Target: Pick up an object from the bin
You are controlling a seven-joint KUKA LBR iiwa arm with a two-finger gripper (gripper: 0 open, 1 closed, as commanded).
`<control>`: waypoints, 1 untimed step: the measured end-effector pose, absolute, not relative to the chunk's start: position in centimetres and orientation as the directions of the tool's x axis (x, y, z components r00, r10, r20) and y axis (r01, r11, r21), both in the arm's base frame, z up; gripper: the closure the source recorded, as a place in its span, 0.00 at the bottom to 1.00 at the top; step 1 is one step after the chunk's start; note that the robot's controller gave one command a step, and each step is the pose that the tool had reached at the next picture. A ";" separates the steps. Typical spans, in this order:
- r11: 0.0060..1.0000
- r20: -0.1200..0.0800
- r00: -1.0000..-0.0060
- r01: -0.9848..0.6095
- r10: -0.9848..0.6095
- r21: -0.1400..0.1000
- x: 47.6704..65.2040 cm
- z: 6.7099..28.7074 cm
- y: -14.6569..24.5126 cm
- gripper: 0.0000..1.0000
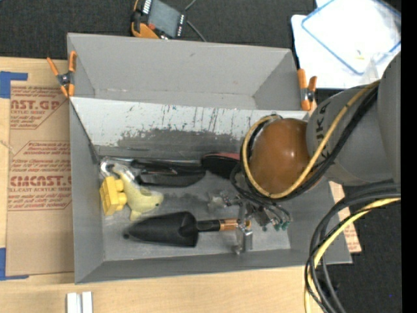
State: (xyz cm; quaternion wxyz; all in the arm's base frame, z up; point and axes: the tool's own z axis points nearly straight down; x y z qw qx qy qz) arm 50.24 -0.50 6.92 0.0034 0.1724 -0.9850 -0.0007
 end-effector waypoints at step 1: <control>0.993 0.019 -0.993 0.118 0.118 0.004 59.0 7.1 0.7 0.00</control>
Offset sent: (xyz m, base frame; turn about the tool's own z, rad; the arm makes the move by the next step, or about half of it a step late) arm 0.0095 0.0011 0.0000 0.0197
